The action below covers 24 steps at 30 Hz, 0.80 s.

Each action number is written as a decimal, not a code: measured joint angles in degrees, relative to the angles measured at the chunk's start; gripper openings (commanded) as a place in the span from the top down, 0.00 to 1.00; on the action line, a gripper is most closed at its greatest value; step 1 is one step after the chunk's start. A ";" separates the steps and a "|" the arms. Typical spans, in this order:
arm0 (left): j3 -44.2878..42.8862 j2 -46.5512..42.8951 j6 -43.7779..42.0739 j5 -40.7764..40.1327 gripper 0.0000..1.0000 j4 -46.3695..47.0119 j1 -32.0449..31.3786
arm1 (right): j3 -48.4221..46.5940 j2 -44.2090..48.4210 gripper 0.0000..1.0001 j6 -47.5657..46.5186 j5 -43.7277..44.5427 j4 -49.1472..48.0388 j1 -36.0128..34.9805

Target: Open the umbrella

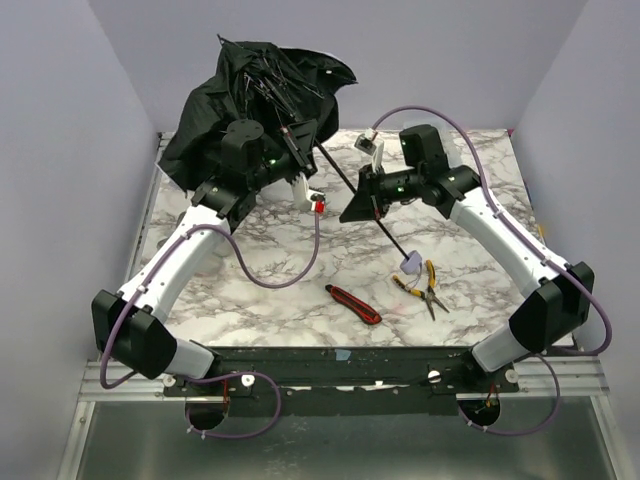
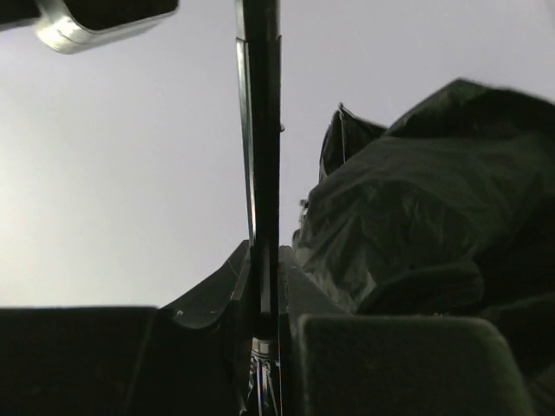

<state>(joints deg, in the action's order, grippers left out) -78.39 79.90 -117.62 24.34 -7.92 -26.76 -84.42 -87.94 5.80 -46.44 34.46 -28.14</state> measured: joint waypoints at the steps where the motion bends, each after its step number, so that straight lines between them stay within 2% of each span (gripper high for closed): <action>1: 0.00 0.44 0.02 -0.42 0.62 0.13 0.02 | -0.44 -0.46 1.00 0.55 -1.16 -0.50 -0.11; 3: 0.02 1.14 0.02 -0.35 0.38 1.66 0.39 | -0.59 -0.50 1.00 2.43 -1.73 -1.90 -0.24; 4: 0.02 1.49 0.00 -0.17 0.30 3.21 0.20 | -0.52 -0.44 1.00 4.04 -1.75 -3.39 -0.02; 6: 0.02 1.88 0.00 -0.35 0.19 6.43 -0.33 | 1.14 0.42 1.00 8.55 -1.95 -8.59 0.98; 9: 0.02 1.75 1.18 -1.97 0.11 10.21 -0.76 | 5.16 2.36 1.00 16.06 -2.62 -15.76 3.39; 14: 1.51 -1.99 11.04 -6.64 0.08 11.74 -0.76 | 5.86 2.34 1.00 30.03 -2.73 -29.83 7.10; 17: 3.93 -6.10 18.08 -8.37 0.08 11.72 -0.61 | 5.86 2.34 1.00 34.40 -2.27 -36.89 8.46; 18: 4.26 -7.74 25.00 -9.29 0.08 11.23 -0.61 | 5.86 2.34 1.00 35.80 -1.81 -39.98 8.59; 20: 4.20 -9.81 29.38 -9.77 0.08 11.19 -0.61 | 5.95 2.80 1.00 36.81 -0.24 -46.07 8.59; 21: 3.19 -11.02 36.48 -10.16 0.08 9.09 -0.61 | 6.58 3.58 1.00 36.46 0.90 -49.16 8.57; 22: 2.38 -11.54 39.17 -10.32 0.08 7.93 -0.61 | 8.04 5.11 1.00 35.39 2.14 -51.98 8.55; 24: -0.31 -13.40 50.36 -10.45 0.08 4.48 -0.59 | 12.07 9.99 1.00 31.26 4.37 -56.17 8.46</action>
<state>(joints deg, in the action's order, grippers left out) -78.70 66.50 -67.26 13.89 -3.44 -27.35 -72.36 -77.95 37.06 -42.06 -21.71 -19.68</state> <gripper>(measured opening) 0.917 0.093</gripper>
